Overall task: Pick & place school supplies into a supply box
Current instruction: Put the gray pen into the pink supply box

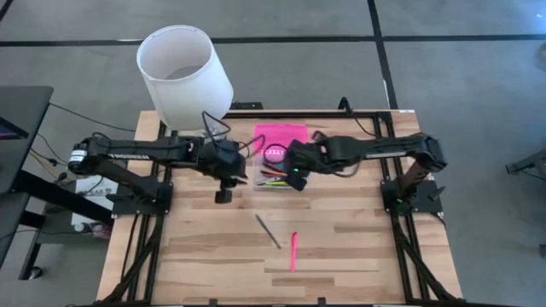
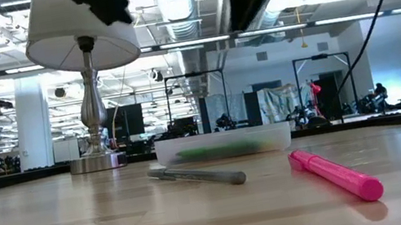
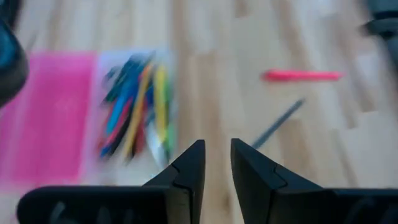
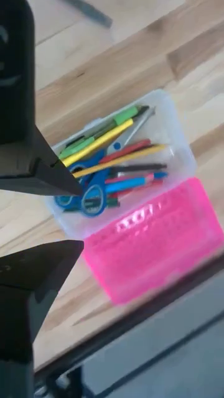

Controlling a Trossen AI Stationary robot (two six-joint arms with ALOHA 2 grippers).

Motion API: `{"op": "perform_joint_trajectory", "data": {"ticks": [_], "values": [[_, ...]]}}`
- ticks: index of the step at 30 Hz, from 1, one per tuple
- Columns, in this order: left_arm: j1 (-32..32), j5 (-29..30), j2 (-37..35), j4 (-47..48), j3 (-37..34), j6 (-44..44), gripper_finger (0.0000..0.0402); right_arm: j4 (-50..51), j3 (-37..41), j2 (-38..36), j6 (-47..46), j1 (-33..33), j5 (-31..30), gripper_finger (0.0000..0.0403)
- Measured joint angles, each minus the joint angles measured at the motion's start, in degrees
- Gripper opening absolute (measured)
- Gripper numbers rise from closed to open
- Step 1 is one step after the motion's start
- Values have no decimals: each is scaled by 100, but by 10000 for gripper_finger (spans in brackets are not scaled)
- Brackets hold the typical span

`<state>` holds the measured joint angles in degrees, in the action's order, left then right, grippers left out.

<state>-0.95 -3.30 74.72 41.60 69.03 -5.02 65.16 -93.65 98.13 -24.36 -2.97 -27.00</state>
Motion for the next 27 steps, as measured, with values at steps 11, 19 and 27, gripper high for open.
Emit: {"op": "perform_joint_trajectory", "data": {"ticks": [11,19,27], "values": [[107,-539,44,-2455,-1364,-570,71,480,574,-948,-1649,-1345,-1180,119],[107,-958,44,-3759,-2265,-673,71,411,1288,-1154,-3372,-2378,-1386,119],[109,-1707,644,-4278,-2501,-926,71,-461,1864,-1156,-4482,-2943,-1538,119]]}}
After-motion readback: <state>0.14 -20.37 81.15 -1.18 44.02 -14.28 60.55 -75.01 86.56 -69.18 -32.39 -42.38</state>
